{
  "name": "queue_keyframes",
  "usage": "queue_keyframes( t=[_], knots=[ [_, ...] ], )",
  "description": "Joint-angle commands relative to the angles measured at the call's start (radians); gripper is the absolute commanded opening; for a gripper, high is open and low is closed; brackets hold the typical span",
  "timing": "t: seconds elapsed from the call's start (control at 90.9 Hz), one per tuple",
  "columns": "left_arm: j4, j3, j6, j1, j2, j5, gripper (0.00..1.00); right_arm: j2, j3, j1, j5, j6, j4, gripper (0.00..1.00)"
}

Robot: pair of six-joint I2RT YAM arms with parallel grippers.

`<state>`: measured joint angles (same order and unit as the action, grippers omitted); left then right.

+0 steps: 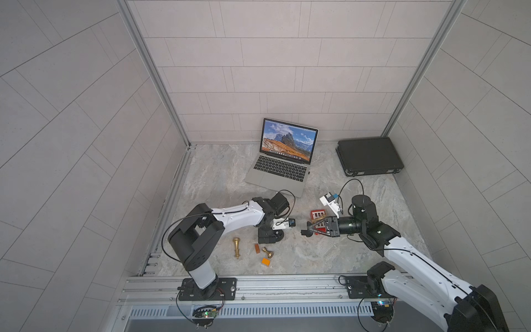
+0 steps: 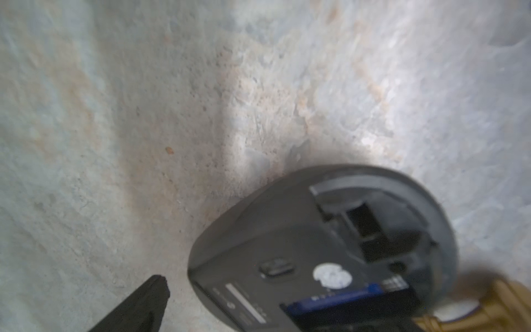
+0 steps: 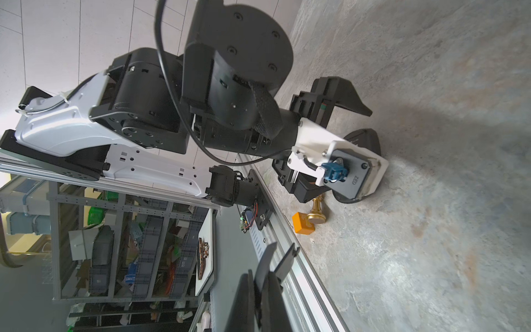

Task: Insert the wireless mouse receiver into the laptop
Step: Pick up the mouse from the center of the board.

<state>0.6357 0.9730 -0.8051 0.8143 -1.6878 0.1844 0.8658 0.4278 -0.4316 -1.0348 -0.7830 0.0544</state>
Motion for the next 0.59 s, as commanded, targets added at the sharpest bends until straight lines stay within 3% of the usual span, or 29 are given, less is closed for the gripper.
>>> queue_keyframes(
  t=[0.0,0.143,0.385,0.583],
  knots=[
    [0.002,0.021,-0.011,0.005,-0.017,-0.070,1.00,-0.019,-0.014,0.002,-0.005,-0.007,-0.011,0.00],
    [0.029,0.041,0.001,0.005,-0.045,-0.105,0.98,-0.017,-0.017,0.002,-0.006,-0.007,-0.011,0.00],
    [0.105,0.061,0.063,0.004,-0.076,-0.146,0.77,-0.015,-0.027,0.011,0.021,-0.005,-0.011,0.00],
    [0.090,0.099,0.188,0.019,-0.015,-0.219,0.66,-0.015,-0.053,0.133,0.008,-0.016,0.006,0.00]
  ],
)
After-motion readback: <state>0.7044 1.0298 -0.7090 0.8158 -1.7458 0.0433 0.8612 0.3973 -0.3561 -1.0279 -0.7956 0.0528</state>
